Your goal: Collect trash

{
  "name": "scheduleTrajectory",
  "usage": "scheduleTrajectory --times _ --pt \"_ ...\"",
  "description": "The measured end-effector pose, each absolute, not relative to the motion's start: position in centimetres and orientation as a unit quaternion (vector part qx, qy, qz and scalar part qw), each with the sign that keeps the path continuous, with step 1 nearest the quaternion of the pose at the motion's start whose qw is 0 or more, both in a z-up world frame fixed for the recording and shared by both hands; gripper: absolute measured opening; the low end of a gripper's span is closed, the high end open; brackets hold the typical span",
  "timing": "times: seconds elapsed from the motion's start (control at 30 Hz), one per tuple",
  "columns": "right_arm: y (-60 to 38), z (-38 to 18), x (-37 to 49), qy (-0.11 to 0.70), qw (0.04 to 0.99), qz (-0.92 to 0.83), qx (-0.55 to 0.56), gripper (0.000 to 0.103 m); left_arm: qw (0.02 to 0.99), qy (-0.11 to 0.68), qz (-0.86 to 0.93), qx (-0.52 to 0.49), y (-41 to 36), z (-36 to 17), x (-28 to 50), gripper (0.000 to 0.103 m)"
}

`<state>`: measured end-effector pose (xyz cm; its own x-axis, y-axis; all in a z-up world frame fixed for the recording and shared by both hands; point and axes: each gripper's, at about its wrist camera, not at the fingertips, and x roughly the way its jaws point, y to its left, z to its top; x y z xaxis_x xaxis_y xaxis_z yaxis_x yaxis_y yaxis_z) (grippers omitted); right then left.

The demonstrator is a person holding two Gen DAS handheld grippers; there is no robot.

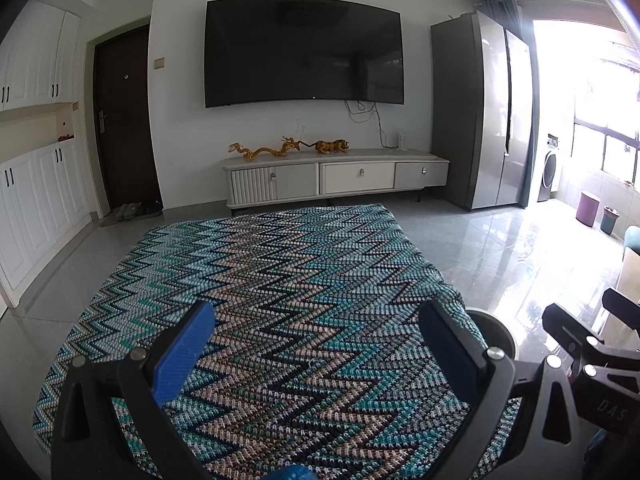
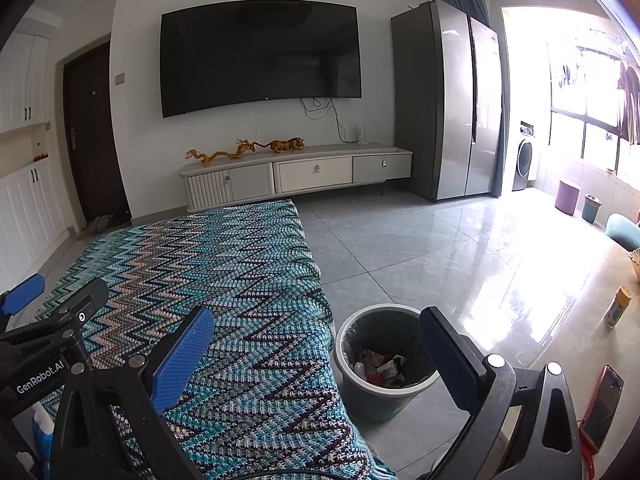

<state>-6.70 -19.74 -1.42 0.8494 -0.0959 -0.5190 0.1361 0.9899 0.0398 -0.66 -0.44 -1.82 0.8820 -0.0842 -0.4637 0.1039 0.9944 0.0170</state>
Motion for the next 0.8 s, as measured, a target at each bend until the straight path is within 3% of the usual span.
scheduleTrajectory --times 0.8 --pt "-20.31 -2.01 -6.02 0.276 0.958 -0.060 0.050 0.103 0.968 0.243 -0.049 0.031 -0.87 -2.35 -0.26 0.103"
